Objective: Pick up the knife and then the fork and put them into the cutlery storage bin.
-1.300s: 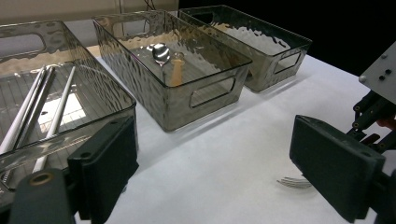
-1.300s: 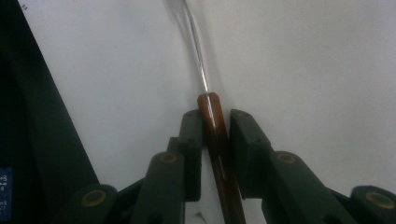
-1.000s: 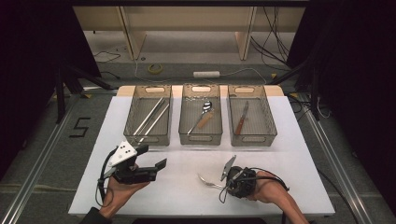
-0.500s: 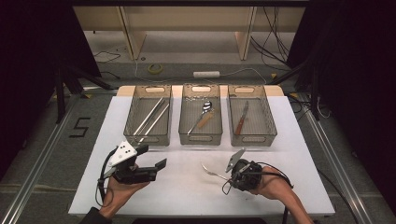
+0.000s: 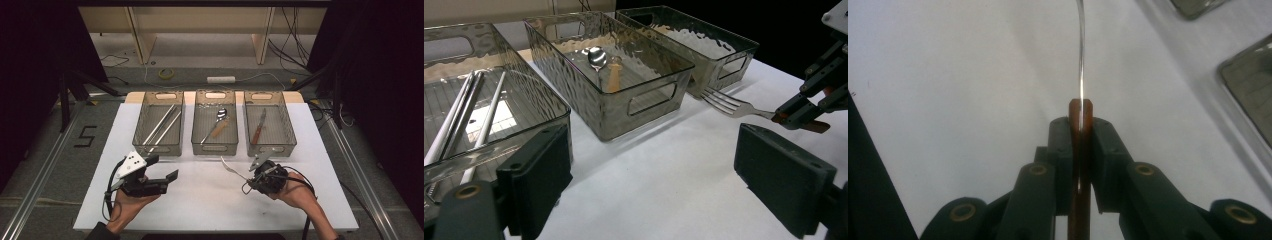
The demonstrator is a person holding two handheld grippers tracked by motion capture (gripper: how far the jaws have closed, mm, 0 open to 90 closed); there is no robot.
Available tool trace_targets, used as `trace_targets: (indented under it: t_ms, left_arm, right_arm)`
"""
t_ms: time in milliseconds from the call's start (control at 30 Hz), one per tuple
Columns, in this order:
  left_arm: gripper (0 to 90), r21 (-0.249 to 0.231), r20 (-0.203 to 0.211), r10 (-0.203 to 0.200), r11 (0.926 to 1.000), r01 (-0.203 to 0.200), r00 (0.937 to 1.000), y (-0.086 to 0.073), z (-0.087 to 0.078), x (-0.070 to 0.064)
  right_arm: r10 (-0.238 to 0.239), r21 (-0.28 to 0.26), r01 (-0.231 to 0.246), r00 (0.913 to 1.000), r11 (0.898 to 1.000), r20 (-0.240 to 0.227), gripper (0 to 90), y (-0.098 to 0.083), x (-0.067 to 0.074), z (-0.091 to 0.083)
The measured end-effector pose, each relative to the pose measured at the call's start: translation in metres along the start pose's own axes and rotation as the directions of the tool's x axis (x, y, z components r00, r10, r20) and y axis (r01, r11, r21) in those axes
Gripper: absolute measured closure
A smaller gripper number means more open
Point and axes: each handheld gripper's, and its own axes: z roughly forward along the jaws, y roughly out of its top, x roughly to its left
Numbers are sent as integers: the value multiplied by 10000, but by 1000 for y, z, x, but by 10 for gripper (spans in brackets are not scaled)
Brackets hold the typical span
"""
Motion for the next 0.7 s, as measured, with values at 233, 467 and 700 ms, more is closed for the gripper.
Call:
trace_targets:
  t_ms: [233,467,700]
  left_arm:
    - [145,-26,1,-23,10000,23,10000,0,0,0]
    - [146,-18,-12,6,10000,-6,10000,0,0,0]
    - [146,-22,-12,-2,10000,2,10000,0,0,0]
  right_arm:
    - [229,-361,-222,9995,9991,208,813,0,-8,-5]
    - [541,-710,-512,9978,9962,393,812,0,-15,-9]
    - [760,-1068,-699,9956,9918,542,812,0,-23,-12]
